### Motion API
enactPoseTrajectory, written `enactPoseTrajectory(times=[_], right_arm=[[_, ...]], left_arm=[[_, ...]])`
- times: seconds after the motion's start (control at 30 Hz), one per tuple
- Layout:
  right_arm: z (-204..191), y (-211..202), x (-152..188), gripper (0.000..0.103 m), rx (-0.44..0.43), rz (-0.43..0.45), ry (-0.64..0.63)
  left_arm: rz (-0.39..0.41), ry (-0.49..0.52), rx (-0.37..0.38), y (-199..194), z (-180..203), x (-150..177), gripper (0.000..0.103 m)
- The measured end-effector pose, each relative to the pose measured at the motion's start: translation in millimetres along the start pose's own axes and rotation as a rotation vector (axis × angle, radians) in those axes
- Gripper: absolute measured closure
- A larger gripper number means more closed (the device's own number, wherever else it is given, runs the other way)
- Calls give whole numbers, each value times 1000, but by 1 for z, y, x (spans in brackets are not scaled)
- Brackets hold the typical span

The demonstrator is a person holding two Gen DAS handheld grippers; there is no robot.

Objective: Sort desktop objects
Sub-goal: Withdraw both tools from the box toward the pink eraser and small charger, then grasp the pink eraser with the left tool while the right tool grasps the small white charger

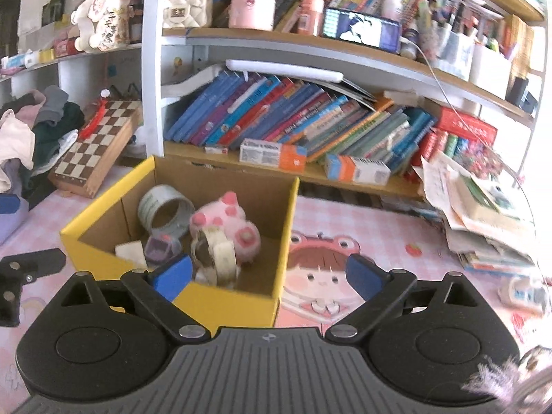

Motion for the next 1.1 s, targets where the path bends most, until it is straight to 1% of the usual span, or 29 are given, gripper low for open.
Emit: enactPoseTrajectory(times=[0.13, 0.37, 0.67, 0.83, 1.1], right_arm=[[1, -9, 19, 5, 15, -19, 20], [-8, -16, 54, 4, 24, -61, 17], [-27, -13, 105, 4, 13, -163, -5], [-37, -12, 124, 4, -8, -207, -3], [-38, -7, 139, 4, -24, -255, 23]], left_arm=[[-12, -2, 0, -7, 3, 13, 9], [-44, 0, 3, -13, 10, 38, 9], [-118, 26, 23, -9, 24, 76, 9], [-148, 36, 35, -9, 31, 90, 9], [-192, 44, 55, -7, 40, 110, 9]])
Point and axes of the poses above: each gripper's, at about its wrist camera, not at the fingertips, and y roughly the way its jaws point, z to its right, x to its underside, the point moved 8 cm from there along y, roughly the way its jaws point, and after that the axes turned 7 degrees about -z, right-handed, at the moved point
